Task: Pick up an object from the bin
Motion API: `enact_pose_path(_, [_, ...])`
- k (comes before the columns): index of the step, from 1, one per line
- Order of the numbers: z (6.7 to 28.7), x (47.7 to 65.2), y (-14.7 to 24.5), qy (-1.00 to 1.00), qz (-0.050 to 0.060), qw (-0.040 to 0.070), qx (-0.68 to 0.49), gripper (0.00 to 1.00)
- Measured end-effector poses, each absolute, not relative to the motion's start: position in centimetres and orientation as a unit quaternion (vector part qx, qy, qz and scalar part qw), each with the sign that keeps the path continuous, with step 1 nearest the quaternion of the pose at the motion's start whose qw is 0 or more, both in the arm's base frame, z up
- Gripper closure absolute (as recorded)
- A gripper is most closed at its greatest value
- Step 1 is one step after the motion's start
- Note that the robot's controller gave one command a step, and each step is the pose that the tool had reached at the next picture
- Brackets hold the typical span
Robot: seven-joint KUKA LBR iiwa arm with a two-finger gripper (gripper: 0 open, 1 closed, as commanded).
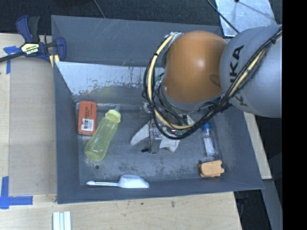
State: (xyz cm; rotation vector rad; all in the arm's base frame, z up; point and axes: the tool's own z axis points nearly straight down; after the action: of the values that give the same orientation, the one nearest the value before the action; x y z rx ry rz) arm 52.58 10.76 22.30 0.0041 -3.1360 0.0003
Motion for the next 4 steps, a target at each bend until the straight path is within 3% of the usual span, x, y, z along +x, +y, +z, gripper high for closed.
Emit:
enact_pose_path(1, [22.8,52.7,10.7,-1.0,-0.001,-0.002,0.0,0.0])
enact_pose_path(2, [16.6,55.3,6.6,-1.0,0.0,-0.005,0.025,0.0])
enact_pose_path(3, [7.6,58.3,1.8,-0.999,0.0,-0.003,0.041,0.0])
enact_pose_path(4, [7.1,60.3,0.2,-0.995,-0.001,-0.001,0.098,0.0])
